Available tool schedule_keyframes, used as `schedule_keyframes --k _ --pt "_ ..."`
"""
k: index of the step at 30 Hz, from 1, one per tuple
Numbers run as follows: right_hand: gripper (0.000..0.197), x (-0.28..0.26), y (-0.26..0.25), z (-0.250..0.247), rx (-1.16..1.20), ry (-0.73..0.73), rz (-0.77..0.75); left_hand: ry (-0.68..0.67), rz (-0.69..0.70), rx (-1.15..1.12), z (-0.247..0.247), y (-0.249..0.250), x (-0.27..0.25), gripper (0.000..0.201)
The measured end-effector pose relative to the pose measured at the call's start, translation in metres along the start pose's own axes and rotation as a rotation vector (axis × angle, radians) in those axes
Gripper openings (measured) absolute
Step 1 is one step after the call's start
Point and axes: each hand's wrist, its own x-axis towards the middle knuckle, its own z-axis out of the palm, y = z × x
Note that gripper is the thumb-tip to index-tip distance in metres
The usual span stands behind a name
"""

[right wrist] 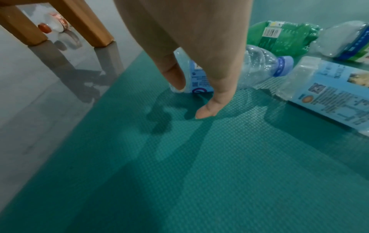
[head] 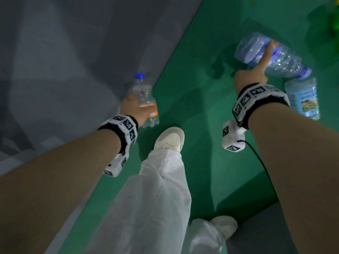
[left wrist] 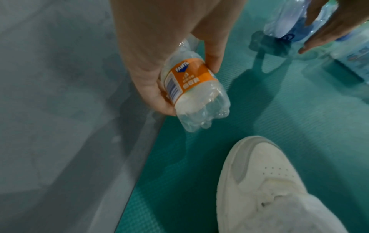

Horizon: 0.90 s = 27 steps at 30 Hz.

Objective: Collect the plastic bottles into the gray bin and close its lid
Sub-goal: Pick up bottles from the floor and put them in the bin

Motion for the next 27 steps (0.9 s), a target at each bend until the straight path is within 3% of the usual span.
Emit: schedule_keyframes --k 4,10,13,17,20,24,27 --pt "0.094 0.012 -0.001 0.000 0.207 -0.013 -0.056 -0.002 0.017 0.109 0.011 0.019 0.005 0.064" --pt "0.079 0.010 -0.003 0.006 0.493 0.065 -0.066 -0.024 0.090 0.078 0.022 0.041 -0.007 0.063" --pt "0.059 0.001 -0.005 0.008 0.566 -0.001 -0.044 -0.038 0.126 0.109 0.025 0.044 -0.015 0.061" --pt "0.026 -0.020 0.004 0.014 0.455 -0.047 -0.030 -0.043 0.166 0.156 0.026 0.048 -0.024 0.060" --pt "0.017 -0.042 0.026 0.021 0.319 0.006 -0.058 -0.024 0.193 0.182 0.025 0.054 -0.033 0.059" --pt "0.035 -0.067 0.066 0.022 0.082 0.008 -0.034 -0.023 0.219 0.196 0.025 0.060 -0.048 0.060" --pt "0.049 -0.087 0.097 0.015 0.066 0.019 0.016 -0.043 0.251 0.242 0.029 0.065 -0.064 0.059"
